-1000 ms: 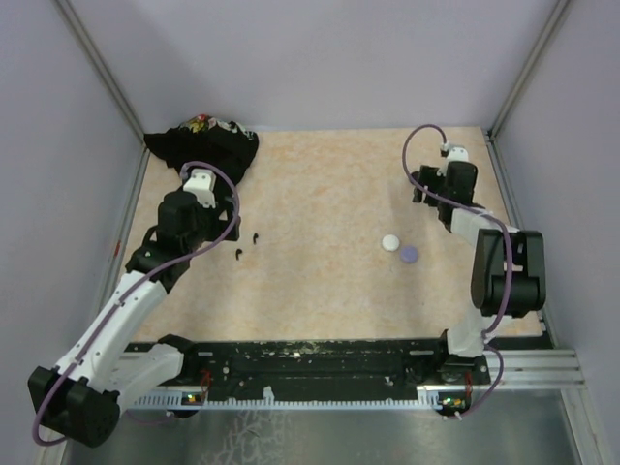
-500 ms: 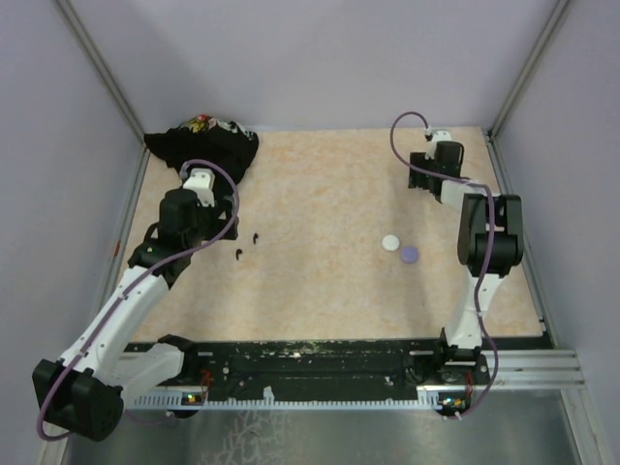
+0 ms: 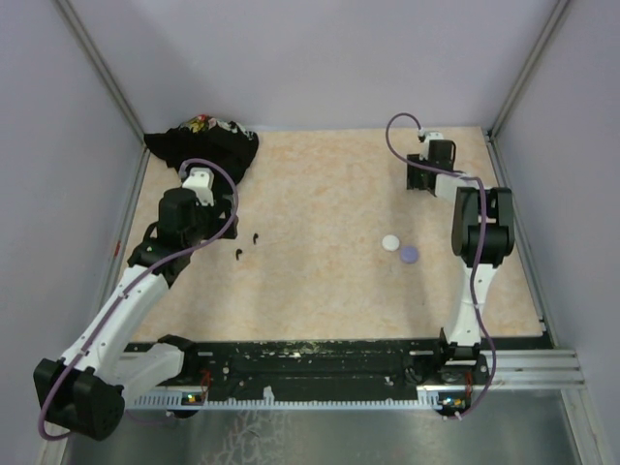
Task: Insert the wireless bluetooth earbuds into the charging case
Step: Pick up the charging case at the center of the board.
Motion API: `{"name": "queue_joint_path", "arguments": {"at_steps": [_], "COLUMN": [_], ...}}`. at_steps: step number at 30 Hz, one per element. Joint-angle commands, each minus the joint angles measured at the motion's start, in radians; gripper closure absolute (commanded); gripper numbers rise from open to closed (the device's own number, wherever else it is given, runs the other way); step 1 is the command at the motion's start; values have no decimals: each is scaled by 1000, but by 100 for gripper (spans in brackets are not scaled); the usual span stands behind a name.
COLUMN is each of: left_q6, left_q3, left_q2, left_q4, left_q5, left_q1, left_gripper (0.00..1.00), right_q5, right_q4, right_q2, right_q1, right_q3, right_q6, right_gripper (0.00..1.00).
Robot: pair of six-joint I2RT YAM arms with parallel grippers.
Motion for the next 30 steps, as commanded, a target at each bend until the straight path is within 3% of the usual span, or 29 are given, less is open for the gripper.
{"name": "queue_joint_path", "arguments": {"at_steps": [1, 7, 14, 21, 30], "left_q6": [6, 5, 3, -13, -61], "left_q3": [-2, -3, -2, 2, 48], "left_q2": [1, 1, 7, -1, 22], "left_q4": [28, 28, 27, 27, 20], "left_q5": [20, 28, 42, 91, 242], "left_q1": [11, 13, 15, 24, 25], "left_gripper": [1, 1, 1, 1, 1], "right_q5": [13, -12, -23, -6, 19], "right_q4": [-2, -15, -30, 27, 126], "right_q2": [21, 55, 36, -133, -404], "right_q1": [4, 4, 6, 57, 247], "right_q3": [55, 77, 69, -89, -350], "right_q6": [-14, -18, -12, 24, 48], "right_gripper": [39, 41, 51, 57, 58]}}
